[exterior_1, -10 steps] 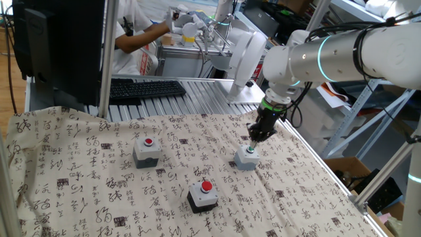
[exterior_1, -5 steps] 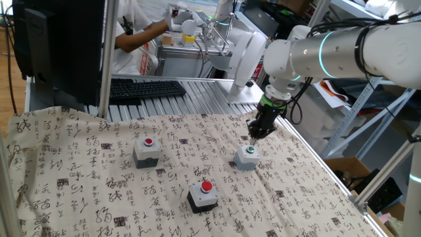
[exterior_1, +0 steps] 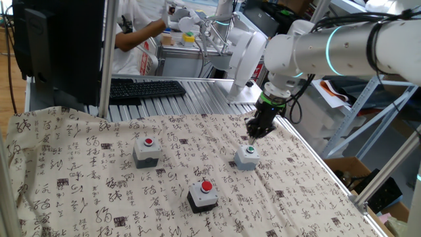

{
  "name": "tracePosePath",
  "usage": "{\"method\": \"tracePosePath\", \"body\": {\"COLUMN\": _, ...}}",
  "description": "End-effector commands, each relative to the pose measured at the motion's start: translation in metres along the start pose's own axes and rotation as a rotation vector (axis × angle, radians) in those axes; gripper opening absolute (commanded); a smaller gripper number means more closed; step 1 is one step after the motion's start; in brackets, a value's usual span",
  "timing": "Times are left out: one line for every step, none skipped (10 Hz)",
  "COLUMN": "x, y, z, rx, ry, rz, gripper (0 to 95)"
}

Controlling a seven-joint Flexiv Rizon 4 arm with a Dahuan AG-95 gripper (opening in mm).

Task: Press three buttons from left to right in sequence

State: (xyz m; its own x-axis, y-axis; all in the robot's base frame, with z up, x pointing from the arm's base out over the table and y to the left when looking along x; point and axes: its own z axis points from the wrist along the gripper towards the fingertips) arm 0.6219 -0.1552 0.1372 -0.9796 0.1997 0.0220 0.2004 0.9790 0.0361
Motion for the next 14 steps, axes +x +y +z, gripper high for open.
{"method": "tracePosePath", "body": {"x": 0.015, "y": 0.010, "z": -0.003, "rx": 0.000, "ry": -0.002, "rz": 0.026, "gripper": 0.0}}
{"method": "tracePosePath", "body": {"x": 0.022, "y": 0.015, "z": -0.004, "rx": 0.000, "ry": -0.002, "rz": 0.037, "gripper": 0.0}}
{"method": "tracePosePath", "body": {"x": 0.030, "y": 0.021, "z": -0.004, "rx": 0.000, "ry": -0.002, "rz": 0.051, "gripper": 0.0}}
{"method": "tracePosePath", "body": {"x": 0.037, "y": 0.025, "z": -0.003, "rx": -0.002, "ry": -0.001, "rz": 0.064, "gripper": 0.0}}
{"method": "tracePosePath", "body": {"x": 0.046, "y": 0.031, "z": -0.003, "rx": -0.009, "ry": -0.004, "rz": 0.082, "gripper": 0.0}}
{"method": "tracePosePath", "body": {"x": 0.053, "y": 0.035, "z": -0.003, "rx": -0.009, "ry": -0.003, "rz": 0.093, "gripper": 0.0}}
{"method": "tracePosePath", "body": {"x": 0.057, "y": 0.038, "z": -0.003, "rx": -0.011, "ry": -0.003, "rz": 0.101, "gripper": 0.0}}
{"method": "tracePosePath", "body": {"x": 0.063, "y": 0.042, "z": -0.002, "rx": -0.019, "ry": 0.000, "rz": 0.113, "gripper": 0.0}}
{"method": "tracePosePath", "body": {"x": 0.069, "y": 0.047, "z": 0.001, "rx": -0.024, "ry": -0.002, "rz": 0.128, "gripper": 0.0}}
{"method": "tracePosePath", "body": {"x": 0.071, "y": 0.049, "z": 0.003, "rx": -0.026, "ry": -0.001, "rz": 0.136, "gripper": 0.0}}
{"method": "tracePosePath", "body": {"x": 0.075, "y": 0.055, "z": 0.004, "rx": -0.031, "ry": -0.001, "rz": 0.151, "gripper": 0.0}}
{"method": "tracePosePath", "body": {"x": 0.078, "y": 0.061, "z": 0.006, "rx": -0.032, "ry": -0.002, "rz": 0.164, "gripper": 0.0}}
{"method": "tracePosePath", "body": {"x": 0.081, "y": 0.066, "z": 0.008, "rx": -0.034, "ry": -0.001, "rz": 0.177, "gripper": 0.0}}
{"method": "tracePosePath", "body": {"x": 0.085, "y": 0.071, "z": 0.010, "rx": -0.035, "ry": -0.003, "rz": 0.189, "gripper": 0.0}}
